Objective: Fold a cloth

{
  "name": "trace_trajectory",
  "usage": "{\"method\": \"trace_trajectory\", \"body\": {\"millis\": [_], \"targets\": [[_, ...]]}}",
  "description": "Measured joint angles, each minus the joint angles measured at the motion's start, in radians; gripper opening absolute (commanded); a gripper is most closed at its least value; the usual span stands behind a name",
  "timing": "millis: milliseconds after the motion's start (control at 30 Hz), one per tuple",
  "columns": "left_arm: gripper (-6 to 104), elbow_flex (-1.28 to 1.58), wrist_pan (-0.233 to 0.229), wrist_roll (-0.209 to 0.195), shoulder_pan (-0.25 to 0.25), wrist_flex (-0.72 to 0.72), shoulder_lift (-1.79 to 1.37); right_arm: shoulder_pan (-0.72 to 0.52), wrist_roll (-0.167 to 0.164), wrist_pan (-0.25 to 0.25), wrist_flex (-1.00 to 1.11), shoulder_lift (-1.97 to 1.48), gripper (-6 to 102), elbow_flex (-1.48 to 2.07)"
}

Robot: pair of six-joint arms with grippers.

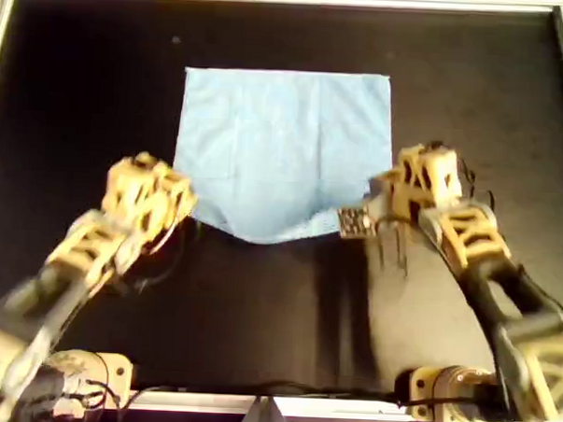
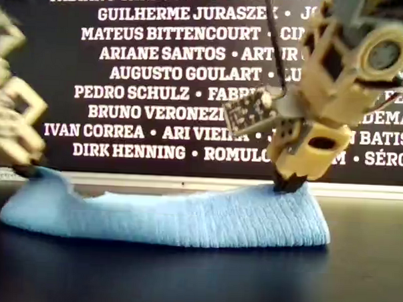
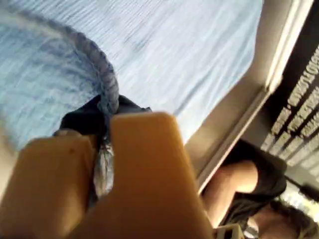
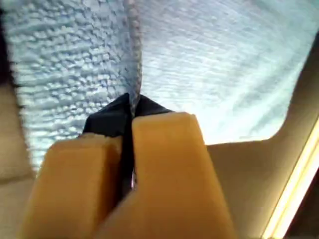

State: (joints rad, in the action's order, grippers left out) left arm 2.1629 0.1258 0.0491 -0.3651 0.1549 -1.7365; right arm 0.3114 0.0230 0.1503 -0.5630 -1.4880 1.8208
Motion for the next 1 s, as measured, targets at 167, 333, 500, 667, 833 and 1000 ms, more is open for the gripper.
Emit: {"method": "trace_trajectory", "body": {"millis": [167, 333, 500, 667, 833, 1000], "targets": [[0, -0.247, 0.003, 0.0, 0.038, 0.0, 0.209, -0.061, 0.006, 0.0, 0.0, 0.189, 0, -0.236], [0, -0.434, -0.008, 0.0, 0.075, 0.0, 0.347, -0.077, 0.005, 0.002, 0.0, 0.35, 0, -0.457], [0, -0.598, -0.008, 0.0, 0.078, 0.0, 0.5, -0.063, -0.002, 0.002, 0.0, 0.491, 0, -0.653], [0, -0.77, -0.008, 0.0, 0.084, 0.0, 0.646, -0.072, -0.002, 0.002, 0.0, 0.609, 0, -0.824], [0, -0.943, -0.008, 0.0, 0.103, 0.0, 0.772, -0.074, -0.002, 0.002, 0.0, 0.715, 0, -1.005], [0, -1.069, -0.008, 0.0, 0.118, 0.0, 0.847, -0.074, -0.003, 0.002, 0.0, 0.793, 0, -1.152]]}}
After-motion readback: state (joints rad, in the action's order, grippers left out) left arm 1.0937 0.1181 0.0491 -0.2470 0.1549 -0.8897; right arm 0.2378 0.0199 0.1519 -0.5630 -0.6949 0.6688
